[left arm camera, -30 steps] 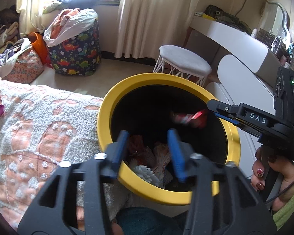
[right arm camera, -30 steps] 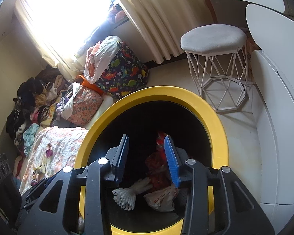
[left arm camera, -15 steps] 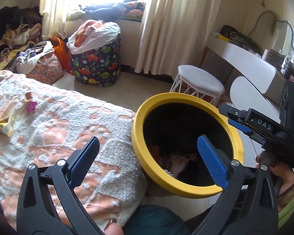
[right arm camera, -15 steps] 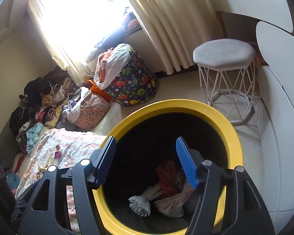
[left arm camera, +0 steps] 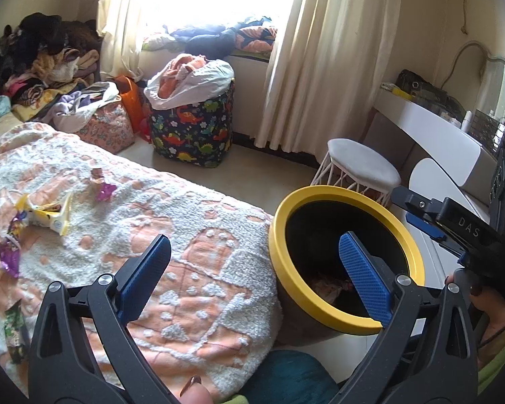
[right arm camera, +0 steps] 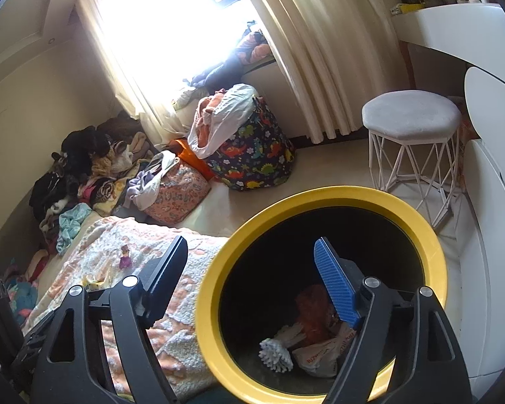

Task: Collect trash
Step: 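Move both open grippers back over the wrappers on the bed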

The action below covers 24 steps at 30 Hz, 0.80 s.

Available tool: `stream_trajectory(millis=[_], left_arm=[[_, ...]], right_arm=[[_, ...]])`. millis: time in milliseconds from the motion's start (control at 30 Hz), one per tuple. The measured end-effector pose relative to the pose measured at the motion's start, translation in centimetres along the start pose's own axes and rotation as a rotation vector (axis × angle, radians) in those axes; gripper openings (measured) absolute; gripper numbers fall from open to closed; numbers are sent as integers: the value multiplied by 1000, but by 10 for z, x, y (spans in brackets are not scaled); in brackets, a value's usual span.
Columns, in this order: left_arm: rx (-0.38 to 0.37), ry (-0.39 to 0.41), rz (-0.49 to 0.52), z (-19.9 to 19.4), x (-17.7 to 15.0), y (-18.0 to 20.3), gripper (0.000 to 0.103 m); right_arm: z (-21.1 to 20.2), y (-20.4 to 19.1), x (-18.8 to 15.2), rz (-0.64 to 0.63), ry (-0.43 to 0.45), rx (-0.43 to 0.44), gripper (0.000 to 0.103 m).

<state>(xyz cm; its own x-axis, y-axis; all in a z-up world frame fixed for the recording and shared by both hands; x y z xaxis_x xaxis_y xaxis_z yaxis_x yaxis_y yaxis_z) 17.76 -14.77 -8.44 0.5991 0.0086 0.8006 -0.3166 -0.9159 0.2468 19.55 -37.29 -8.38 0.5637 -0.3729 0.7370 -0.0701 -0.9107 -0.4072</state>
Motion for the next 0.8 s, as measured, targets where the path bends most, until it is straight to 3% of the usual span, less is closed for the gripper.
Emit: stream_trajectory(millis=[800], left_arm=[[150, 95, -26, -66, 0, -71, 92]], right_arm=[[-7, -100, -20, -158, -22, 130, 81]])
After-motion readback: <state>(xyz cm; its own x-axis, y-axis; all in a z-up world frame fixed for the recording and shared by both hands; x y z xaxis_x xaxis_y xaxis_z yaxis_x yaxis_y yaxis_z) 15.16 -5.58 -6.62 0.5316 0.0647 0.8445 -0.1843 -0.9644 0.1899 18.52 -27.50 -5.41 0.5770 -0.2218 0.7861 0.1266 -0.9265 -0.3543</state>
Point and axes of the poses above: each gripper's, at about its wrist camera, not at the fingertips, and z roughly the way its jaws point, y to its right, x to its top, the point moved 8 cm from there along z, roughly the way its jaws point, and after that the axes turned 6 degrees about -x, right-handed, at the moved point
